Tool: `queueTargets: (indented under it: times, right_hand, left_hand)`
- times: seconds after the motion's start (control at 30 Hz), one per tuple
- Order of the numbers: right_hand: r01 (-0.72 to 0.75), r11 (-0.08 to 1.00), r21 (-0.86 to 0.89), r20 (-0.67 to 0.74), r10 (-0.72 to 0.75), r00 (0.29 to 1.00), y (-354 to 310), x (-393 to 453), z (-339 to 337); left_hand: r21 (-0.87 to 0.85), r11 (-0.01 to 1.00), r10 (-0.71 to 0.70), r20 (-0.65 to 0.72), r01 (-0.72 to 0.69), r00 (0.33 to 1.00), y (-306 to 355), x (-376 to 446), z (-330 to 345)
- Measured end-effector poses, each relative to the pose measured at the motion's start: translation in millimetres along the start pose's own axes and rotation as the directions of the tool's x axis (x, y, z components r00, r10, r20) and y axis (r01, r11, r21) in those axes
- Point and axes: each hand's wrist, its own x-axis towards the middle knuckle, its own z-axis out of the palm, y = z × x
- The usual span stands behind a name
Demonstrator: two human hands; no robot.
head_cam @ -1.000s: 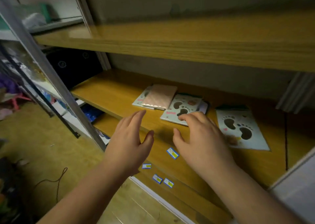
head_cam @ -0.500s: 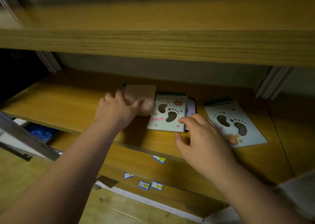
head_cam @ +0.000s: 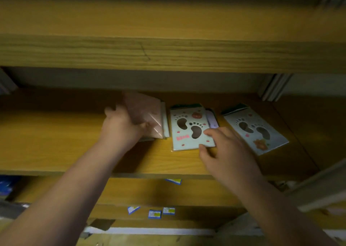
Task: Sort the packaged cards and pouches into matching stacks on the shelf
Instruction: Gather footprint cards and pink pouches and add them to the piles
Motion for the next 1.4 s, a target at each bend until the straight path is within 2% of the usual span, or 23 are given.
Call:
queueTargets:
  times: [0.07, 0.1, 0.17, 0.23, 0.33, 0.47, 0.6, 0.67, 0.83, 0.93, 1.03, 1.17, 1.23, 1.4]
  right_hand:
    - [-0.045, 0.999, -0.016, -0.022, 0.045, 0.999, -3, 1, 1]
    - [-0.072, 0.997, -0.028, -0.029, 0.071, 0.997, -4, 2, 2]
    - [-0.123, 0.990, -0.069, -0.026, 0.122, 0.992, -6, 7, 5]
    - [-0.172, 0.977, -0.129, -0.011, 0.172, 0.985, -9, 15, 10]
    - [-0.228, 0.954, -0.195, 0.010, 0.234, 0.972, -17, 26, 15]
    - [-0.248, 0.958, -0.146, 0.053, 0.258, 0.965, -25, 39, 12]
    - [-0.344, 0.935, 0.082, 0.228, 0.318, 0.920, -27, 43, -2]
    - [-0.393, 0.897, 0.205, 0.263, 0.336, 0.904, -26, 41, -7]
    - [-0.398, 0.817, 0.418, 0.120, 0.384, 0.915, -31, 30, -5]
    - [-0.420, 0.727, 0.544, 0.098, 0.442, 0.892, -33, 11, -5]
    - [-0.440, 0.567, 0.696, 0.112, 0.519, 0.847, -26, -21, -19]
    - [-0.377, 0.293, 0.879, 0.137, 0.602, 0.787, -9, -65, -46]
    - [-0.345, 0.253, 0.904, 0.136, 0.595, 0.792, 2, -83, -59]
    - [-0.234, 0.261, 0.937, 0.073, 0.509, 0.858, 29, -122, -92]
  left_hand:
    - [-0.117, 0.989, 0.090, -0.033, -0.093, 0.995, -12, 5, -3]
    - [-0.273, 0.958, 0.080, -0.051, -0.091, 0.995, -19, 7, -5]
    - [-0.605, 0.795, -0.046, 0.005, 0.040, 0.999, -31, 3, -9]
    - [-0.777, 0.611, -0.097, 0.121, 0.155, 0.988, -42, -5, -13]
    - [-0.870, 0.435, -0.068, 0.226, 0.232, 0.972, -53, -21, -19]
    - [-0.911, 0.356, -0.020, 0.216, 0.209, 0.976, -60, -36, -28]
    - [-0.935, 0.314, 0.033, 0.187, 0.167, 0.982, -59, -48, -35]
    - [-0.945, 0.284, 0.049, 0.182, 0.160, 0.982, -59, -51, -37]
    - [-0.952, 0.227, 0.028, 0.217, 0.205, 0.976, -58, -52, -30]
    - [-0.936, 0.271, 0.022, 0.238, 0.224, 0.971, -52, -53, -23]
    - [-0.920, 0.325, 0.057, 0.250, 0.219, 0.967, -41, -60, -15]
    - [-0.917, 0.331, 0.099, 0.267, 0.222, 0.959, -21, -78, -8]
    - [-0.913, 0.347, 0.120, 0.272, 0.216, 0.955, -8, -90, -3]
    - [-0.895, 0.383, 0.173, 0.315, 0.231, 0.933, 29, -129, 11]
